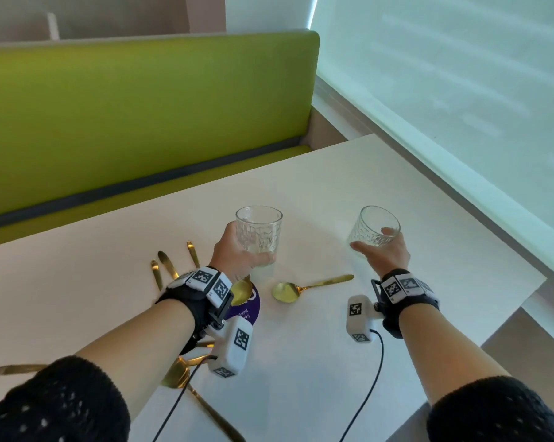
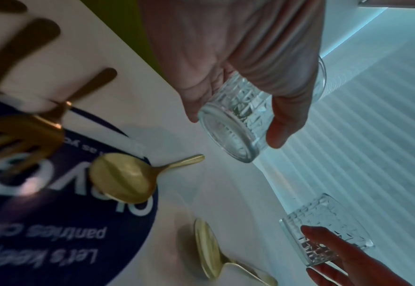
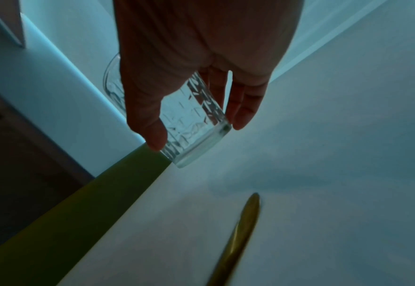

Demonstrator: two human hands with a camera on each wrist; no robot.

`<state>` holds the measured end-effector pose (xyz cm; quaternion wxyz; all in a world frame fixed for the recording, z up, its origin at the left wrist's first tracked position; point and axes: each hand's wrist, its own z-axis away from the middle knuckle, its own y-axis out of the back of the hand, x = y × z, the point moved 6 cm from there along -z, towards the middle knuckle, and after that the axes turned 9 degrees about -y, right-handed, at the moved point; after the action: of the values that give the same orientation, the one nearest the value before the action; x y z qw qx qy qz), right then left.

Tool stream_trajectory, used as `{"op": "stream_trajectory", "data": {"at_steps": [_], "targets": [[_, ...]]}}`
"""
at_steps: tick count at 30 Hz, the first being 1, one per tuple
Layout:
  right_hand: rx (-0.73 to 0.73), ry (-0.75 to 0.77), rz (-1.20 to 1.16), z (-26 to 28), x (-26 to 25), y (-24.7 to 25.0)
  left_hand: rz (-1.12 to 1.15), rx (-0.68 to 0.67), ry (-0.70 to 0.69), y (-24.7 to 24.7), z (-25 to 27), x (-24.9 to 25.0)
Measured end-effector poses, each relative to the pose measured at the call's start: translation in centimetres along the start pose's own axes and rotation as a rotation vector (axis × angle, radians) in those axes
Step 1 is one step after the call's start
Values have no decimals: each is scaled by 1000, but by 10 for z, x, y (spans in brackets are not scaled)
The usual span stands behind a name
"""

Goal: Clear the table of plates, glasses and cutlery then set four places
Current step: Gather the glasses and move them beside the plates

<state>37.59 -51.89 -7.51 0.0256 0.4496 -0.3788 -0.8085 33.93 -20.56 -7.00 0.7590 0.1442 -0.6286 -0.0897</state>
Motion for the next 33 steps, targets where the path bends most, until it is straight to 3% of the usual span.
{"op": "stream_trajectory", "data": {"at_steps": [7, 18, 25, 33], "targets": [[-88, 136, -1, 116, -8, -12, 4, 22, -69, 54, 73, -1], [-365, 260, 38, 380, 21, -77, 25, 73, -85, 192, 256, -76], [-490, 280, 158, 510, 50, -144, -61, 273, -22, 280, 356, -151], [-643, 350, 347, 603, 60, -215, -80, 455, 140, 361, 422, -229]]}}
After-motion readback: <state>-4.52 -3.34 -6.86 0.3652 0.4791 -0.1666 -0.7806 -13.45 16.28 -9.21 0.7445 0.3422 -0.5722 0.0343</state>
